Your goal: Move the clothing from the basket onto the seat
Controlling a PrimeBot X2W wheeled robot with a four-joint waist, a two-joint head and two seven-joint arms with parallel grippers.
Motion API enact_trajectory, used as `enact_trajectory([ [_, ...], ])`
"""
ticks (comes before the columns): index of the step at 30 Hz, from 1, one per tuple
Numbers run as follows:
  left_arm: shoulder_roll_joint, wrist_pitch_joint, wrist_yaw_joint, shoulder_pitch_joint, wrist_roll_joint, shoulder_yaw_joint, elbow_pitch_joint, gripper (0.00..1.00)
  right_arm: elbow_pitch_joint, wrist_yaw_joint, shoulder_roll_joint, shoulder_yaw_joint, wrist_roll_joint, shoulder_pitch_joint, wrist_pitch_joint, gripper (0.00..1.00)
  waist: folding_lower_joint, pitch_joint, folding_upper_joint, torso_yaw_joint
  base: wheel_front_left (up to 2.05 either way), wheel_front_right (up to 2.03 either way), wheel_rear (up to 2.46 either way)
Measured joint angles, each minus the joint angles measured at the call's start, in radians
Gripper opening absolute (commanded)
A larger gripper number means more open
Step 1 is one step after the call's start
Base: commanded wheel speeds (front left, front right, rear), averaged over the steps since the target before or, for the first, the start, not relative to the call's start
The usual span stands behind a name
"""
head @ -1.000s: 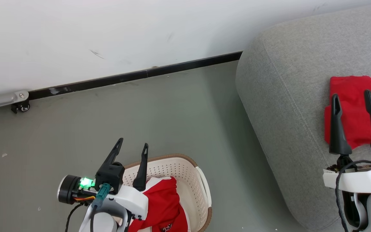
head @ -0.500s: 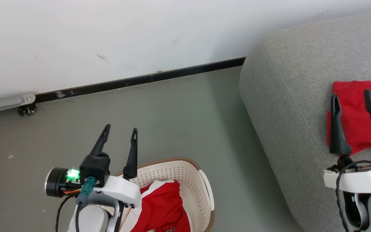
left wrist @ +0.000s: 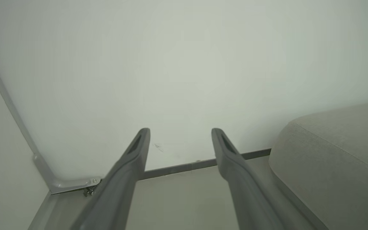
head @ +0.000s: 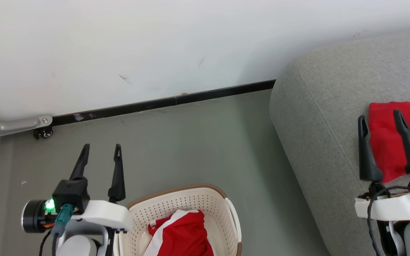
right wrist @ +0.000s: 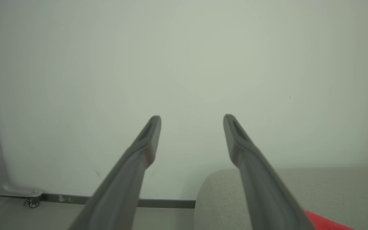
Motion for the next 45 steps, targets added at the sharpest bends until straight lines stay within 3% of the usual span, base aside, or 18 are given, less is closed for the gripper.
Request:
enact_trajectory([
  [15, 0.008, -0.001, 0.009, 0.132, -0.035, 0.057, -0.054, 1.0, 0.042, 0.0, 0.021, -0.021, 0.016, 0.118, 0.063, 1.0, 0.0, -0.09, 0.0, 0.035, 0.0, 0.0, 0.0],
  [25, -0.017, -0.001, 0.017, 0.226, -0.051, 0.067, -0.085, 1.0, 0.073, 0.0, 0.034, 0.008, 0.04, 0.178, 0.115, 1.0, 0.0, -0.136, 0.0001, 0.057, 0.0, 0.0, 0.0],
  [45, -0.016, -0.001, 0.01, 0.301, -0.057, 0.071, -0.119, 1.0, 0.086, 0.0, 0.042, 0.025, 0.075, 0.215, 0.194, 1.0, 0.0, -0.164, 0.0, 0.094, 0.0, 0.0, 0.0],
])
